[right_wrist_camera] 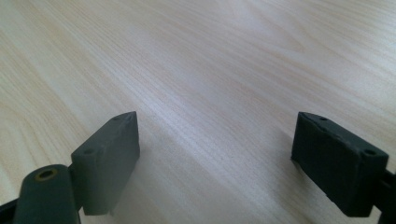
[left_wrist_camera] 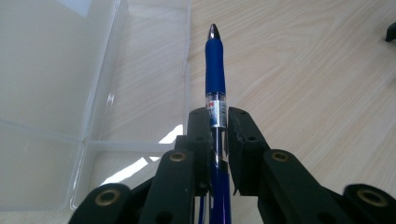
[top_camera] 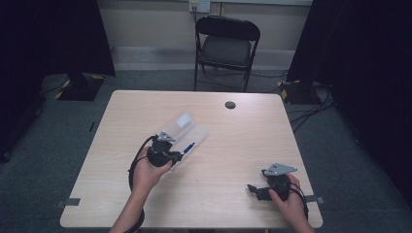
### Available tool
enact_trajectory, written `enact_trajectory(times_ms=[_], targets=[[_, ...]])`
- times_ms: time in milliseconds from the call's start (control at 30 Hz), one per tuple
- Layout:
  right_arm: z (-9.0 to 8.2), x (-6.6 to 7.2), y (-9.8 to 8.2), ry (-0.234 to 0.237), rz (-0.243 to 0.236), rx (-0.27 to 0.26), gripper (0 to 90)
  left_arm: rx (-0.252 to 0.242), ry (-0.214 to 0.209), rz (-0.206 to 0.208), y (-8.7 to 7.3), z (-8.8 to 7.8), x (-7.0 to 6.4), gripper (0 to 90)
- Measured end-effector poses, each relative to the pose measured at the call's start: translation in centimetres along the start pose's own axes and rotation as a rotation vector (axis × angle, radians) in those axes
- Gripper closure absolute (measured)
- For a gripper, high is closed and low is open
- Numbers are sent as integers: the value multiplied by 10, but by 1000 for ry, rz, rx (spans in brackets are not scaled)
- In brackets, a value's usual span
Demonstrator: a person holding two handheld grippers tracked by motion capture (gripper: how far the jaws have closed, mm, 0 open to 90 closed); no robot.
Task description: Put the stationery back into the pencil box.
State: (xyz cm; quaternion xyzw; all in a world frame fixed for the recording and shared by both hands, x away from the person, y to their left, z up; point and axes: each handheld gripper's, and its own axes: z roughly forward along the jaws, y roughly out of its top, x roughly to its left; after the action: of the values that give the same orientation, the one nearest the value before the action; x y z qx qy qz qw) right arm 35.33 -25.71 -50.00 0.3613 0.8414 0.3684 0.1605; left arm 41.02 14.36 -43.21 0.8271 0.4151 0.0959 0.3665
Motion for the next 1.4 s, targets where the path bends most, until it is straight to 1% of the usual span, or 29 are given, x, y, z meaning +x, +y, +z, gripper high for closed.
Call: enact_trajectory(times_ms=[67, 133, 167, 200, 233, 267, 333, 367, 400, 433, 467, 500, 533, 567, 633, 667, 700, 733, 767, 800, 833, 867, 900, 933, 1033, 1133, 1167, 1267, 1400], targets=[[0, 0, 0, -1, -1, 0, 143, -1, -1, -12, 2, 1, 0, 799], [0, 0, 0, 0, 0, 0, 143, 3, -3, 6, 5, 2, 2, 799], [0, 0, 0, 0, 0, 0, 143, -4, 1, -10, 6, 2, 1, 799], [0, 0, 0, 0, 1, 0, 143, 4, -1, 0, 7, 2, 2, 799], [0, 0, 0, 0, -1, 0, 143, -8, -2, -6, 9, 3, 2, 799], [0, 0, 0, -1, -1, 0, 143, 1, -3, 7, 10, 3, 3, 799], [0, 0, 0, 0, 0, 0, 143, -9, 2, -12, 12, 4, 2, 799], [0, 0, 0, 0, 0, 0, 143, -1, 7, 2, 14, 4, 3, 799], [0, 0, 0, 0, 0, 0, 143, 4, 9, 7, 15, 4, 4, 799], [0, 0, 0, -1, -1, 0, 143, -13, 10, -12, 16, 6, 3, 799], [0, 0, 0, -1, -1, 0, 143, 6, 12, 2, 17, 5, 5, 799], [0, 0, 0, 0, -1, 0, 143, -6, 10, -10, 18, 6, 5, 799], [0, 0, 0, 0, -1, 0, 143, -4, 18, -14, 19, 7, 5, 799], [0, 0, 0, -1, -1, 0, 143, -7, 9, -15, 20, 8, 7, 799], [0, 0, 0, -1, -1, 0, 143, -5, 9, -14, 21, 10, 8, 799], [0, 0, 0, 0, -1, 0, 143, -2, 20, -18, 22, 10, 8, 799], [0, 0, 0, 0, 0, 0, 143, -14, 16, -20, 23, 12, 9, 799], [0, 0, 0, 0, 0, 0, 143, -8, 12, -25, 24, 12, 9, 799], [0, 0, 0, 0, 0, 0, 143, -5, 21, -24, 25, 13, 10, 799], [0, 0, 0, -1, -1, 0, 143, -5, 20, -17, 26, 13, 10, 799], [0, 0, 0, 0, -1, 0, 143, -5, 20, -22, 28, 14, 11, 799], [0, 0, 0, 0, -1, 0, 143, -8, 23, -10, 29, 14, 11, 799], [0, 0, 0, -1, 0, 0, 143, -7, 22, -16, 31, 14, 11, 799], [0, 0, 0, -1, 0, 0, 143, -7, 18, -10, 32, 15, 11, 799], [0, 0, 0, -1, -1, 0, 143, 2, 27, -6, 35, 17, 11, 799], [0, 0, 0, -1, -1, 0, 143, -4, 19, -10, 36, 19, 14, 799], [0, 0, 0, -1, -1, 0, 143, -3, 31, -8, 37, 20, 14, 799], [0, 0, 0, -1, -1, 0, 143, -9, 27, -20, 38, 22, 17, 799], [0, 0, 0, -1, -1, 0, 143, -1, 26, -20, 40, 26, 19, 798]])
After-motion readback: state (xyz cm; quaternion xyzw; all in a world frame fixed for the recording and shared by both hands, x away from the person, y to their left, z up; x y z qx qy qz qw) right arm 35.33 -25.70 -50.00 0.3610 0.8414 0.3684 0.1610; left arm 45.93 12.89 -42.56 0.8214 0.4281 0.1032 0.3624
